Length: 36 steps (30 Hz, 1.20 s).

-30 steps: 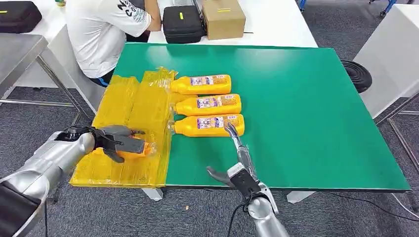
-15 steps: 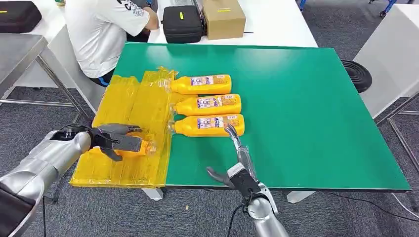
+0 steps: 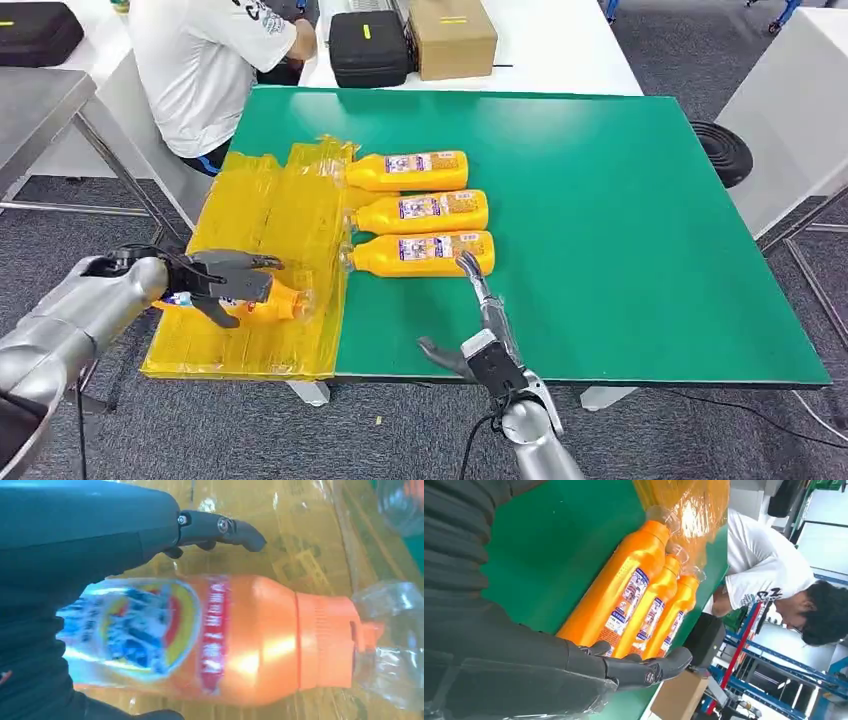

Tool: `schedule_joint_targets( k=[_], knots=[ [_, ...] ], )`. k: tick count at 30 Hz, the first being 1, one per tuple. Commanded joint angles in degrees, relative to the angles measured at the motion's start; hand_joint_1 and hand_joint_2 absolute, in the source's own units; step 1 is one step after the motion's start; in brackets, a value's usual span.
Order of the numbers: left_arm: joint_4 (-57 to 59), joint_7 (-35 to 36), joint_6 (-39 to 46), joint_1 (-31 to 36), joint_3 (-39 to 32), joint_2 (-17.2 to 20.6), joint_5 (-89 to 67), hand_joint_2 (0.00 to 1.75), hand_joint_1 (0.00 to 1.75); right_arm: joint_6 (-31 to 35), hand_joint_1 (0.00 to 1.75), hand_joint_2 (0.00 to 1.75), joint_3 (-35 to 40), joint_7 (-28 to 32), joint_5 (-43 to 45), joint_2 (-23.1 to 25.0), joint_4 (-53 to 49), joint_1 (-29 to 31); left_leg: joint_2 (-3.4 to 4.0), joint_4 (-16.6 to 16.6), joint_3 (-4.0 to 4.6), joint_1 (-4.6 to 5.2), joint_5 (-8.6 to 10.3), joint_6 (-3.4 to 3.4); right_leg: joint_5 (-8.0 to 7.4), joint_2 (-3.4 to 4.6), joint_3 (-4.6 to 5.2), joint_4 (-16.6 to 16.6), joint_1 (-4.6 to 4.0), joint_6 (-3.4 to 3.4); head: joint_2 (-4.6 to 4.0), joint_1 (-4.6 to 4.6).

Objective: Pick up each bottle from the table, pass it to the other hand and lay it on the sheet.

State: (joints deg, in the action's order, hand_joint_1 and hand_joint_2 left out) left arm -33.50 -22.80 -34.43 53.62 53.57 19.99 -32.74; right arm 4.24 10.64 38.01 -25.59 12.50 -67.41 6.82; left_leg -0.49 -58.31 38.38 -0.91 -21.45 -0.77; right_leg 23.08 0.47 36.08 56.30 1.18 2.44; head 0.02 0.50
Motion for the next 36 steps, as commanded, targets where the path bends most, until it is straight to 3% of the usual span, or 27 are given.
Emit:
schedule_joint_targets(
  k=[1, 8, 11, 17, 21, 24, 26, 31, 33, 36],
  knots=[
    [-3.6, 0.5, -1.1, 3.5, 4.2, 3.1, 1.1, 1.75, 0.0, 0.2, 0.0, 1.75, 0.3, -0.1, 0.1, -0.9, 2.8, 1.7, 0.04, 0.0, -0.15, -0.04, -0.1, 0.0, 0.08, -0.03, -0.17, 0.0, -0.07, -0.1, 0.0, -0.02],
    [-9.6, 0.9, -2.9, 5.0, 4.9, 6.6, 9.9, 1.75, 0.0, 0.4, 0.0, 1.75, 0.5, -0.3, 0.3, -1.1, 3.1, 2.0, 0.07, -0.1, -0.19, -0.08, -0.21, 0.0, 0.17, -0.02, -0.23, 0.1, -0.11, -0.16, 0.0, -0.02],
    [-9.9, 1.4, -2.6, 4.9, 4.8, 6.3, 10.7, 1.75, 0.0, 0.4, 0.0, 1.75, 0.5, -0.3, 0.3, -1.1, 3.0, 2.0, 0.03, -0.1, -0.12, -0.07, -0.12, 0.0, 0.1, -0.03, -0.17, 0.0, -0.09, -0.12, 0.0, -0.02],
    [-8.1, -6.0, 17.7, -5.3, -8.2, -0.5, 19.2, 1.75, 0.0, 2.9, 0.0, 1.75, 0.7, -2.8, -4.1, -1.5, 1.8, 1.8, -0.03, 0.1, -0.31, 0.06, -0.07, -0.03, 0.09, -0.09, -0.33, -0.1, 0.03, -0.08, 0.0, -0.02],
    [-9.0, -5.9, 29.9, -12.5, -19.4, -6.6, 21.7, 1.75, 0.0, 6.4, 0.0, 1.75, -1.4, -10.0, -15.3, -3.5, 5.1, 7.9, -0.02, 0.1, -0.21, 0.1, -0.05, -0.04, 0.06, -0.07, -0.23, -0.1, 0.07, -0.05, 0.0, -0.02],
    [-10.6, -5.4, 31.2, -13.7, -21.0, -7.2, 20.7, 1.75, 0.0, 6.0, 0.0, 1.75, -2.3, -10.9, -18.1, -3.8, 5.7, 9.1, -0.05, 0.1, -0.26, 0.15, -0.06, -0.07, 0.07, -0.11, -0.32, -0.1, 0.11, -0.06, 0.0, -0.02],
    [-13.8, -5.9, 34.2, -17.7, -25.8, -9.6, 20.8, 1.75, 0.0, 6.4, 0.0, 1.75, -2.2, -14.0, -22.7, -5.1, 8.9, 13.3, -0.05, 0.0, -0.17, 0.15, -0.05, -0.05, 0.05, -0.12, -0.18, -0.1, 0.12, -0.05, 0.0, -0.02],
    [-23.6, -6.8, 39.5, -27.8, -33.3, -15.5, 17.8, 1.75, 0.0, 4.9, 0.0, 1.75, 0.0, -18.6, -30.1, -8.8, 33.2, 33.7, 0.22, 0.1, -0.29, 0.26, -0.09, -0.1, -0.04, 0.14, -0.26, -0.1, 0.22, 0.0, 0.0, -0.02],
    [-25.1, -6.3, 39.8, -29.6, -35.2, -16.9, 16.7, 1.75, 0.0, 4.9, 0.0, 1.75, 1.1, -20.2, -32.3, -8.8, 39.1, 38.2, 0.25, 0.0, -0.26, 0.22, -0.11, -0.09, -0.04, 0.17, -0.23, -0.1, 0.17, 0.02, 0.0, 0.02],
    [-25.6, -6.0, 40.0, -30.1, -36.2, -17.4, 15.6, 1.75, 0.0, 3.9, 0.0, 1.75, 1.8, -21.5, -33.4, -8.7, 41.2, 39.9, 0.11, 0.0, -0.1, 0.2, -0.03, -0.14, -0.05, 0.05, -0.14, -0.1, 0.16, 0.06, 0.0, -0.04]
  ],
)
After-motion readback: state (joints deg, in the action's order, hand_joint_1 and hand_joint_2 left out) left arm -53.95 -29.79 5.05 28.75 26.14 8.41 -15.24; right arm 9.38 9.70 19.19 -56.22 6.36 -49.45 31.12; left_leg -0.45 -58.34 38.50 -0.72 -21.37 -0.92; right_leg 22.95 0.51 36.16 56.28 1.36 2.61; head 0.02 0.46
